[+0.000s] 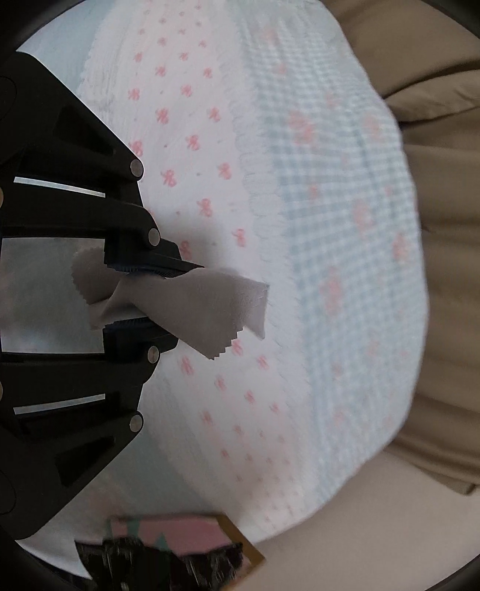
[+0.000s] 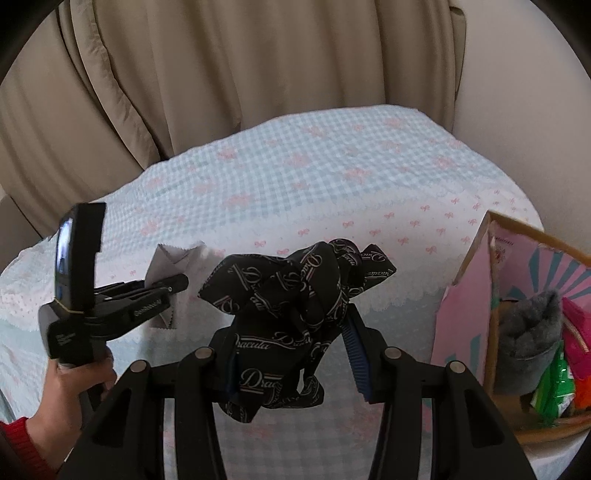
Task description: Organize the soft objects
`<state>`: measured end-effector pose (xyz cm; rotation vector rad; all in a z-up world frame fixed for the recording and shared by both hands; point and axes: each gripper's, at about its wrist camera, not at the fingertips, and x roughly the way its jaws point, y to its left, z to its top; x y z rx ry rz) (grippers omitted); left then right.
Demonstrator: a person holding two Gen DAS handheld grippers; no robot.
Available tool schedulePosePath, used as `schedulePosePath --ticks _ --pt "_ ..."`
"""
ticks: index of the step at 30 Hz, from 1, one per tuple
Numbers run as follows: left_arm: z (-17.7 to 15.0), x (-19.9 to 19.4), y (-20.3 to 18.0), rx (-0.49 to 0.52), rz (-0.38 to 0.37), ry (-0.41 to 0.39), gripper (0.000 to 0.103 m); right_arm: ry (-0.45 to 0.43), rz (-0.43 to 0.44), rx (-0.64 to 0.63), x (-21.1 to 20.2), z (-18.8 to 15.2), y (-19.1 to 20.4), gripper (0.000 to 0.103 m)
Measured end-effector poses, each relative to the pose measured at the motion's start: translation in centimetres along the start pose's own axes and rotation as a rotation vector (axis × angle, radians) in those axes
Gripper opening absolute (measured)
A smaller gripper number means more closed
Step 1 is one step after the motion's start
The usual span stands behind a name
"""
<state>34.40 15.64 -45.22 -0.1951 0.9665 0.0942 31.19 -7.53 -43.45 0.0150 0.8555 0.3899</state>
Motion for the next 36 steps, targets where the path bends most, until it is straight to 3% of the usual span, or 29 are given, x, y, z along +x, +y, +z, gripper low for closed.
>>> schedulePosePath --ticks 4,9,14,18,26,31,36 --pt "2.0 -5.4 -2.2 0.022 -0.046 -0.045 0.017 -0.039 -0.013 0.011 -3.1 1.4 0.4 0.044" --pt "4.4 -12.9 -5.7 0.081 -0.108 -0.093 0.017 -0.109 -0.043 0.043 -10.0 3.7 0.8 0.044" --pt "5.9 -20.2 -10.6 0.169 -0.183 -0.123 0.017 -0.146 -0.087 0.114 -16.6 4.8 -0.2 0.044" --pt "6.1 -23.5 -15.6 0.239 -0.238 -0.125 0.017 -0.157 -0.143 0.170 -21.6 4.7 -2.5 0.044" --pt "4.7 -23.5 -26.3 0.310 -0.307 -0.029 0.017 -0.101 -0.225 0.190 -26.0 3.5 -10.0 0.044" --pt "3.6 -20.3 -32.2 0.328 -0.293 0.056 0.017 -0.035 -0.231 0.191 -25.7 2.7 -15.9 0.044" --pt "2.8 -15.7 -35.8 0.301 -0.258 0.138 0.017 0.027 -0.213 0.205 -24.0 2.3 -21.6 0.044"
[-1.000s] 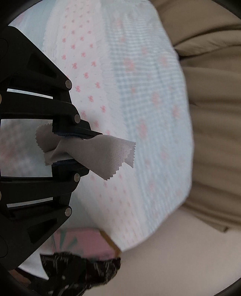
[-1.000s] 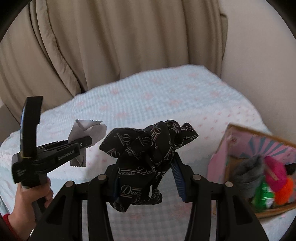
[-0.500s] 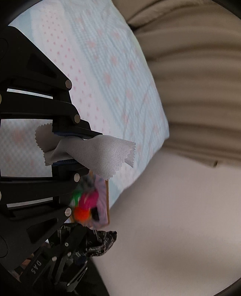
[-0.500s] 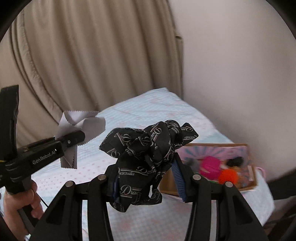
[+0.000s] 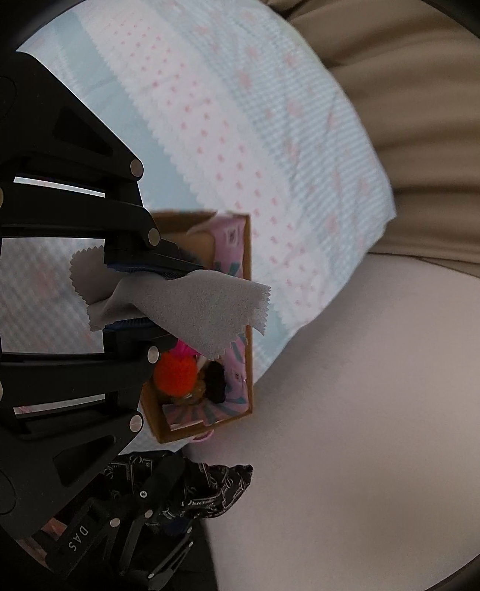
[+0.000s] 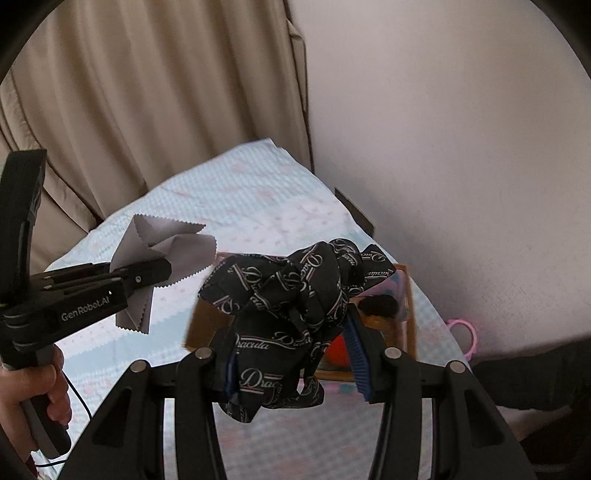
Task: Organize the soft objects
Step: 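Carry the grey cloth and scrunchie into the box and open both tools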
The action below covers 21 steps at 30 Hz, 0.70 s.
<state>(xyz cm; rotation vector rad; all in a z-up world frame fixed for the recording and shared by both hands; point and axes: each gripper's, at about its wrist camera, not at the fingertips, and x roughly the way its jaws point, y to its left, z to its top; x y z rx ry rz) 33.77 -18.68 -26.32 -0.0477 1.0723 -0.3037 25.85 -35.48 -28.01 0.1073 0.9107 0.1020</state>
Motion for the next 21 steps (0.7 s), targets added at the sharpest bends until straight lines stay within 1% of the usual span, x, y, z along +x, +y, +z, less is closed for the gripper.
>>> schedulePosePath --ticks 4,7,10,13,15,16,17,18,19,20,21 --pt "0.7 4.9 -1.0 -0.054 0.023 0.084 0.017 0.060 0.027 -0.018 3.4 0.8 -3.6 0.044" --pt "0.9 8.3 -0.7 -0.083 0.048 0.158 0.017 0.105 0.056 -0.024 5.7 0.9 -5.0 0.044" --pt "0.8 10.2 -0.6 -0.094 0.070 0.202 0.017 0.168 0.089 -0.029 8.6 0.8 -6.2 0.044" --pt "0.9 11.4 -0.5 -0.098 0.097 0.229 0.017 0.209 0.116 -0.044 10.2 0.2 -6.6 0.044" --pt "1.1 11.6 -0.8 -0.079 0.126 0.231 0.017 0.221 0.139 -0.041 11.3 0.1 -6.9 0.045" --pt "1.1 11.7 -1.0 -0.061 0.141 0.238 0.017 0.227 0.146 -0.038 11.7 0.0 -7.0 0.048" --pt "1.1 11.9 -1.2 -0.044 0.155 0.246 0.017 0.237 0.148 -0.038 12.1 -0.1 -7.0 0.055" --pt "1.2 12.0 -1.3 -0.031 0.163 0.253 0.018 0.243 0.145 -0.038 12.3 -0.1 -7.0 0.064" --pt "1.4 12.3 -1.3 -0.024 0.163 0.259 0.018 0.243 0.141 -0.040 12.6 -0.2 -7.0 0.070" --pt "1.4 12.6 -1.2 -0.027 0.158 0.264 0.018 0.238 0.141 -0.042 12.6 -0.2 -7.1 0.085" --pt "1.5 12.6 -1.1 -0.035 0.150 0.265 0.018 0.231 0.147 -0.044 12.7 -0.2 -7.1 0.097"
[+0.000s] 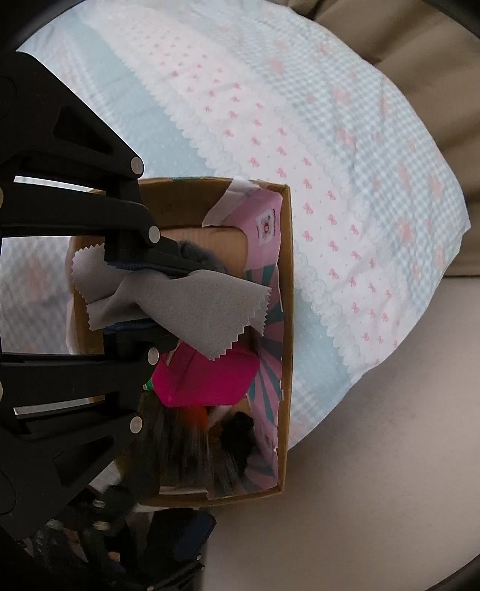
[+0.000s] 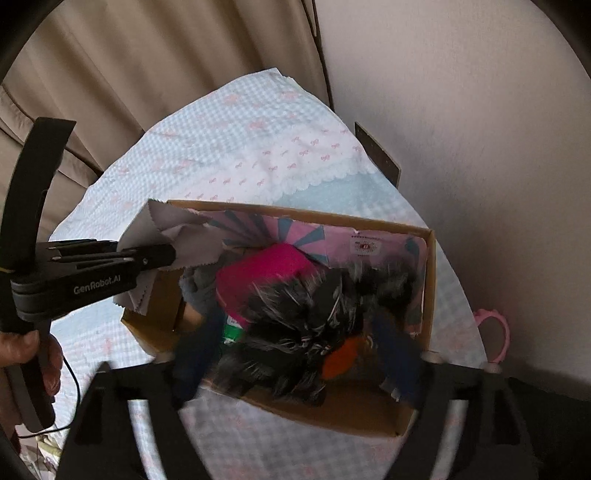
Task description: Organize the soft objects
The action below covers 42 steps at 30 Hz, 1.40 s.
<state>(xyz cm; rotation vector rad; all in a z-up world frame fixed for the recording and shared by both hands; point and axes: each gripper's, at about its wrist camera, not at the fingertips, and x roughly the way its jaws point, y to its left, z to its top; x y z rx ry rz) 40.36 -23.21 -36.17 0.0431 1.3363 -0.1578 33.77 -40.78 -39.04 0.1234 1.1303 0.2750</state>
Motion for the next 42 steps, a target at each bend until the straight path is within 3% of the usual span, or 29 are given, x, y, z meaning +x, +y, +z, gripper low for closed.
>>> schedulePosePath --ticks 2,13,18,24,25,26,27,30,37,42 --pt "0.0 -0.3 0.3 -0.020 -0.014 -0.006 0.018 0.006 0.010 -0.008 0.1 -0.1 0.0 0.101" --pt "-0.2 -0.5 1.0 -0.069 -0.032 -0.030 0.019 0.006 -0.004 -0.017 0.0 -1.3 0.0 0.101" --pt "-0.1 -0.4 1.6 -0.122 -0.094 -0.020 0.019 0.004 0.005 -0.020 0.3 -1.2 0.0 0.101" --pt "-0.2 -1.0 1.5 -0.129 -0.105 -0.018 0.022 -0.010 0.008 -0.010 0.2 -1.0 0.2 0.101" --pt "-0.2 -1.1 1.4 -0.121 -0.104 -0.019 0.034 -0.011 0.006 -0.009 0.2 -0.9 0.2 0.101" --pt "-0.2 -1.2 1.3 -0.117 -0.109 -0.016 0.052 -0.015 0.006 -0.009 0.1 -0.9 0.2 0.101" --pt "-0.2 -1.3 1.3 -0.119 -0.118 -0.016 0.101 -0.022 0.006 -0.007 0.0 -0.8 0.2 0.101" --pt "-0.6 -2.0 1.1 -0.119 -0.149 -0.064 0.103 -0.028 0.008 -0.016 -0.2 -0.8 0.7 0.101" --pt "-1.0 -1.9 1.4 -0.108 -0.118 -0.053 0.103 -0.041 0.000 -0.019 -0.8 -1.1 1.4 0.101" --pt "-2.2 -5.6 2.0 -0.084 -0.091 -0.125 0.103 -0.069 -0.048 -0.031 -2.6 -1.3 2.2 0.101"
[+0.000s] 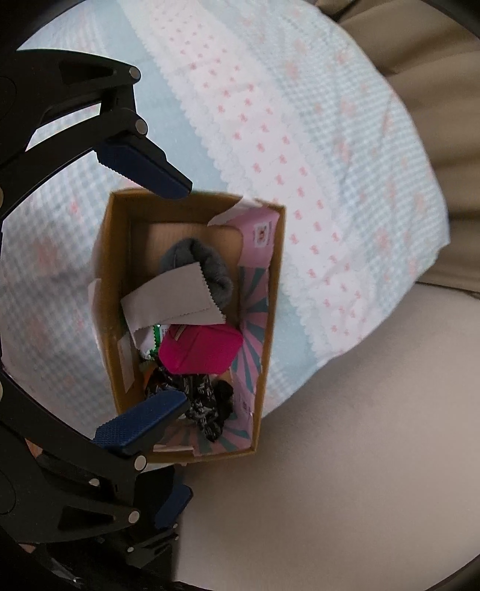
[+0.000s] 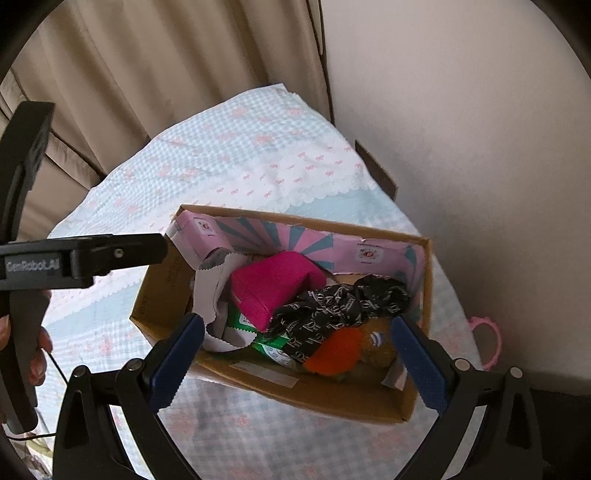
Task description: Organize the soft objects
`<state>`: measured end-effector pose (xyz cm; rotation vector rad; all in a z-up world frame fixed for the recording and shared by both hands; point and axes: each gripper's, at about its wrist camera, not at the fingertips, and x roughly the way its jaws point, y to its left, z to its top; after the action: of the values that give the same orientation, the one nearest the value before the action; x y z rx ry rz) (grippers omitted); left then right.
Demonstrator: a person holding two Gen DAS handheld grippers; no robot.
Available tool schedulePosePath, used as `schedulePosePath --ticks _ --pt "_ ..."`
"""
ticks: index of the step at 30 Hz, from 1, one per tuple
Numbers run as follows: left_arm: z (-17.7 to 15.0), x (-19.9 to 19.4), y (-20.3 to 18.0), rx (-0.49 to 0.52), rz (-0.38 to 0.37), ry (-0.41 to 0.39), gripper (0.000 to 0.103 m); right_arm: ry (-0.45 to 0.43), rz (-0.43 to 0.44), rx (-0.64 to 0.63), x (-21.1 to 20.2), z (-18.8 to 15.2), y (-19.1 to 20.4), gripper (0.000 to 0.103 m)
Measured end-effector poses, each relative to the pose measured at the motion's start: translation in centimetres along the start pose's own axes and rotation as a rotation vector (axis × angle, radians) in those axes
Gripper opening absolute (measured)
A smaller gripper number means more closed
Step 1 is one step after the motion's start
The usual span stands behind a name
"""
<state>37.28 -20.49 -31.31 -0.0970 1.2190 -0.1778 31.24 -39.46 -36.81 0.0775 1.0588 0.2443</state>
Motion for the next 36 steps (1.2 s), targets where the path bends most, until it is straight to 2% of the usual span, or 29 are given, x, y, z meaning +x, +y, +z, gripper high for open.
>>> schedulePosePath --ticks 4,9,16,22,28,36 --pt "-0.6 -5.0 0.0 0.023 0.021 -0.092 0.103 -0.061 -0.047 0.001 -3.5 0.1 1.2 0.101" --pt "-2.4 -13.2 0.5 0.046 0.001 -0.235 0.103 -0.164 -0.097 0.013 -9.8 0.2 3.8 0.101" --pt "-7.2 -25.8 2.1 0.103 -0.022 -0.427 0.103 -0.284 -0.167 0.076 -20.0 -0.8 8.6 0.101" --pt "-11.9 -33.2 2.8 0.132 -0.008 -0.536 0.103 -0.395 -0.225 0.102 -27.6 -3.4 13.4 0.101" --pt "-16.7 -38.2 3.2 0.141 0.005 -0.627 0.103 -0.469 -0.284 0.101 -31.8 -6.4 17.2 0.101" --pt "-21.0 -41.4 4.1 0.159 0.015 -0.689 0.103 -0.544 -0.317 0.114 -35.0 -10.8 20.5 0.101"
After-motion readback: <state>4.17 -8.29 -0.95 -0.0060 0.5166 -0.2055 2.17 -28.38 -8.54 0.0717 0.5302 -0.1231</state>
